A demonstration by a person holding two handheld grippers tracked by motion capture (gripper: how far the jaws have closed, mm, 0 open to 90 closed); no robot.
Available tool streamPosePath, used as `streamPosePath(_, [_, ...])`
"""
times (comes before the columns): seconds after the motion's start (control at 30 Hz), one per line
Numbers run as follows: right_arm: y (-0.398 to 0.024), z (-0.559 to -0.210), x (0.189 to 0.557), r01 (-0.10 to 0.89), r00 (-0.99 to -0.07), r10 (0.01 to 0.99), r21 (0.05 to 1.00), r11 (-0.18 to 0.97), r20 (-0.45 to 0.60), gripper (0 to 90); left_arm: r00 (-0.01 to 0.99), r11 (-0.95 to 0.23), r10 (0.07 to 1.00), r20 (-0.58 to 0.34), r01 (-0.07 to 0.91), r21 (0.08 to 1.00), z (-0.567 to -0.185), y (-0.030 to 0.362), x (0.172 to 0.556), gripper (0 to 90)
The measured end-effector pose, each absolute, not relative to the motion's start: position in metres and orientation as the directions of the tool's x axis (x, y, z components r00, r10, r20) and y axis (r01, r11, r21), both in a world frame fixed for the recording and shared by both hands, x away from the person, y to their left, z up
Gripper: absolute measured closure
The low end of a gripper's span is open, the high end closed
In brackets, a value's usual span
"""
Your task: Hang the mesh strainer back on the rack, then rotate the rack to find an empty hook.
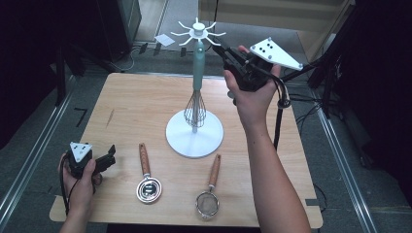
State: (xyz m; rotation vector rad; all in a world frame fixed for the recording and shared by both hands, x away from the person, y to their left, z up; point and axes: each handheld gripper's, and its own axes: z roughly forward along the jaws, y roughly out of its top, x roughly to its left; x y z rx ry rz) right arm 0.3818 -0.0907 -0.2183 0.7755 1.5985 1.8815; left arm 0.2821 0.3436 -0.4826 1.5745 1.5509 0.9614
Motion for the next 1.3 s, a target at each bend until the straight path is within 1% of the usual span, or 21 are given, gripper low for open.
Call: streamPosePath(1.3, [-0.068, -0.218, 0.364, -0.055, -0.724, 0.689, 0.991, -0.118, 0.042, 90.0, 0.003, -0.023, 1.0, 0.024, 0.467, 0.884, -0.483, 0.343, 0.283, 11.1])
